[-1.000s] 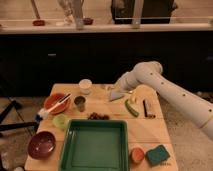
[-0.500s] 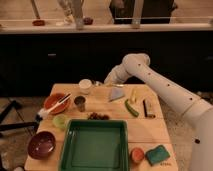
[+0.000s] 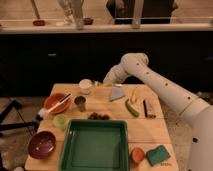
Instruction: Place fork in paper cup
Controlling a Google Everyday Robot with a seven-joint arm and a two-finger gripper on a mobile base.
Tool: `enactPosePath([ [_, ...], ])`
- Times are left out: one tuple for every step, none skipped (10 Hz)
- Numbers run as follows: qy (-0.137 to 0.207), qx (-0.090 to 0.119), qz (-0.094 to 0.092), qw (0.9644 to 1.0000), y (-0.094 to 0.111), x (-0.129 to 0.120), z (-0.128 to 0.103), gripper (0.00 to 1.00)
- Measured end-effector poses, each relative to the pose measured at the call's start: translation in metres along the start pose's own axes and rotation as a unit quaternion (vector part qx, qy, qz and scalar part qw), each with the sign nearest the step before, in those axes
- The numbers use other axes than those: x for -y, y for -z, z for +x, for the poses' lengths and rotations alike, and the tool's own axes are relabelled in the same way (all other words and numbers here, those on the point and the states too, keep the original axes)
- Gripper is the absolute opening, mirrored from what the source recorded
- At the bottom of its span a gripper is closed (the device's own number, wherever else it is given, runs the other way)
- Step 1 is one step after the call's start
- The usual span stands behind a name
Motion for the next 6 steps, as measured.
enactPosePath([
  [-0.001, 0.0, 0.001, 1.0, 0.001, 0.0, 0.002, 0.0],
  [-0.002, 0.0, 0.001, 1.0, 0.001, 0.0, 0.002, 0.0],
  [0.001, 0.004, 0.0, 1.0, 0.0, 0.001, 0.0, 0.0],
  [0.005, 0.011, 0.0, 0.9999, -0.002, 0.006, -0.002, 0.0],
  [0.013, 0.024, -0.004, 0.9996, -0.011, 0.015, -0.015, 0.0],
  [0.021, 0.033, -0.009, 0.9992, -0.019, 0.02, -0.027, 0.0],
])
